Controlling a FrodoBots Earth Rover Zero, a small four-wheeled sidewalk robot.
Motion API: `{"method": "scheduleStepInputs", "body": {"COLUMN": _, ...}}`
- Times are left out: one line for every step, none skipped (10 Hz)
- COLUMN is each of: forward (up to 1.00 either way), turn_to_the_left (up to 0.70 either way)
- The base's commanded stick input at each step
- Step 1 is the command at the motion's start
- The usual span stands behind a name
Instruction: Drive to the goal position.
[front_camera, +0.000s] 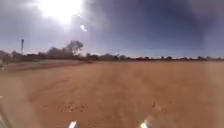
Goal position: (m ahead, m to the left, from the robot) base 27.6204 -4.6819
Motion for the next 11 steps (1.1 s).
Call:
{"method": "scheduleStepInputs", "body": {"forward": 0.5, "turn_to_the_left": 0.0}}
{"method": "scheduleStepInputs", "body": {"forward": 0.5, "turn_to_the_left": 0.0}}
{"method": "scheduleStepInputs", "body": {"forward": 0.5, "turn_to_the_left": 0.0}}
{"method": "scheduleStepInputs", "body": {"forward": 0.5, "turn_to_the_left": 0.0}}
{"method": "scheduleStepInputs", "body": {"forward": 0.5, "turn_to_the_left": 0.0}}
{"method": "scheduleStepInputs", "body": {"forward": 0.5, "turn_to_the_left": 0.0}}
{"method": "scheduleStepInputs", "body": {"forward": 0.5, "turn_to_the_left": 0.0}}
{"method": "scheduleStepInputs", "body": {"forward": 0.5, "turn_to_the_left": 0.0}}
{"method": "scheduleStepInputs", "body": {"forward": 0.5, "turn_to_the_left": 0.0}}
{"method": "scheduleStepInputs", "body": {"forward": 0.5, "turn_to_the_left": 0.0}}
{"method": "scheduleStepInputs", "body": {"forward": 0.5, "turn_to_the_left": 0.0}}
